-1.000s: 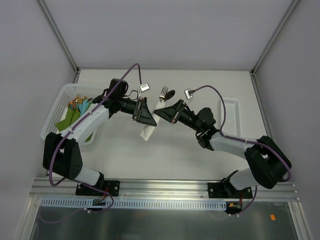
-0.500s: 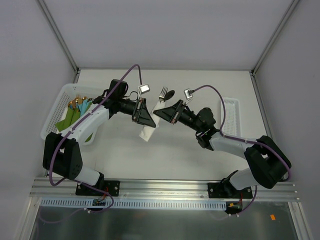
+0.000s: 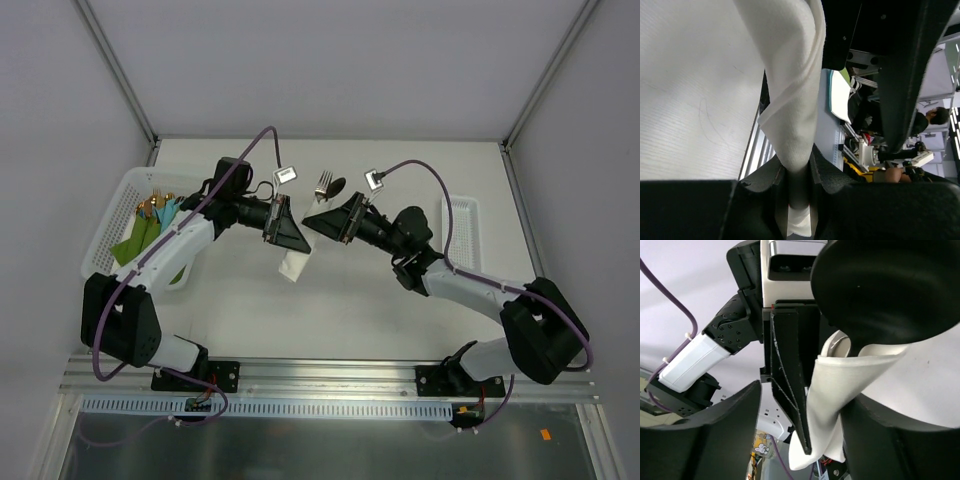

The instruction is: Place the utensils on the paper napkin and roll it up

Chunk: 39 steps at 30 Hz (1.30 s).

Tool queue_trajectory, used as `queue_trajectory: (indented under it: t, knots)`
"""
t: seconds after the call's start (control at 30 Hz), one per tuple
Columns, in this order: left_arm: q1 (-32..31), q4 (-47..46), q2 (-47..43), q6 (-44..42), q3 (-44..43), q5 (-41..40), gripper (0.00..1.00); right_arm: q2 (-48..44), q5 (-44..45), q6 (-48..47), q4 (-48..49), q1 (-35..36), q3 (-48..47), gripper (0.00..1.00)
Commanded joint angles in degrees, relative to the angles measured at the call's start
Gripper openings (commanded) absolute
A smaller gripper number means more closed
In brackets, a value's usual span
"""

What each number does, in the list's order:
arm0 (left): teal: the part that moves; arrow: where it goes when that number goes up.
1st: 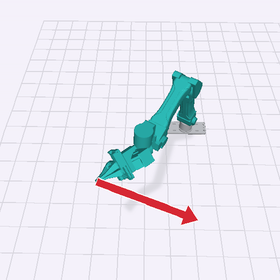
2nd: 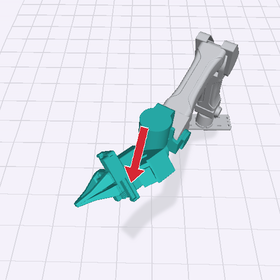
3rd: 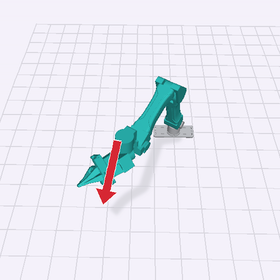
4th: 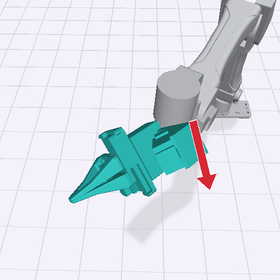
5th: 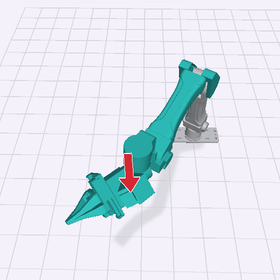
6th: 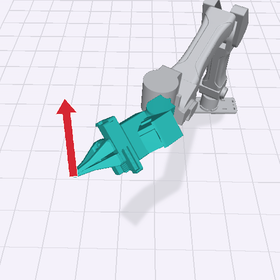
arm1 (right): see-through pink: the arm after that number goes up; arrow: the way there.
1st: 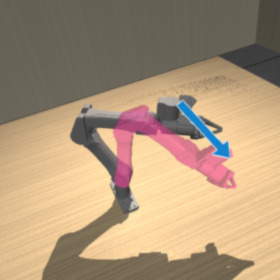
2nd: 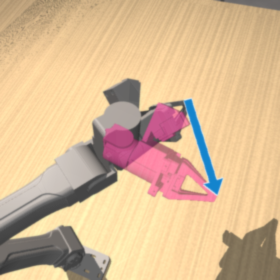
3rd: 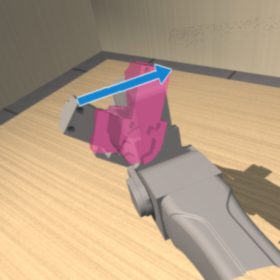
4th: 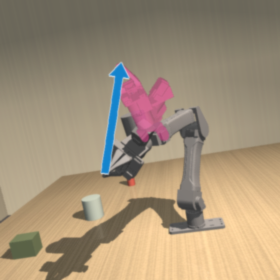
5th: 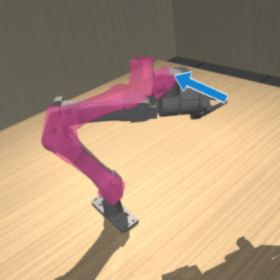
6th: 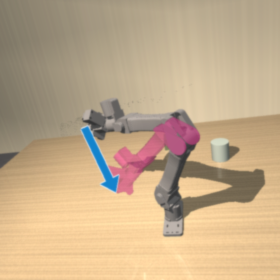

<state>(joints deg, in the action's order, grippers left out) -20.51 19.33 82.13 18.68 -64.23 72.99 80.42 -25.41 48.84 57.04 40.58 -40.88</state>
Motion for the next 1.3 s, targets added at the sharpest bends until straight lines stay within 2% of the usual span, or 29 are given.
queue_trajectory:
  t: [0.0, 0.2, 0.5, 0.57, 0.7, 0.73, 1.17, 1.27]
  knots:
    - [0.21, -0.70, -4.52, -5.48, -1.60, 1.63, 0.00, -3.87, -1.22, -4.36, -2.09, -0.06, -3.41, 0.72]
    - [0.21, -0.70, -6.89, -8.83, -3.27, 0.84, 0.00, -5.54, -3.06, -6.82, -7.10, -0.32, -4.20, 0.84]
    - [0.12, -0.70, -9.70, -11.12, -3.54, 0.66, 0.00, -3.26, -5.62, -6.30, -5.63, 0.38, -5.43, 0.88]
    - [0.12, -0.70, -10.32, -11.12, -3.54, 0.14, 0.00, -2.38, -6.05, -5.69, -4.57, 0.56, -5.61, 0.86]
    - [0.12, -0.70, -10.94, -11.21, -3.71, -0.65, 0.00, -1.24, -7.02, -3.58, -0.97, 0.91, -5.79, 0.69]
    - [0.12, -0.70, -11.02, -11.21, -3.80, -0.66, 0.00, -1.15, -7.28, -3.31, -0.53, 1.17, -5.61, 0.68]
    - [1.44, -1.05, -11.03, -11.12, -5.38, -2.77, 0.00, -2.11, -6.41, -1.82, 0.62, 1.87, -1.40, 0.66]
    - [1.97, -1.05, -10.85, -10.94, -5.73, -2.42, 0.00, -2.72, -6.06, -1.91, 0.71, 1.96, -0.43, 0.62]
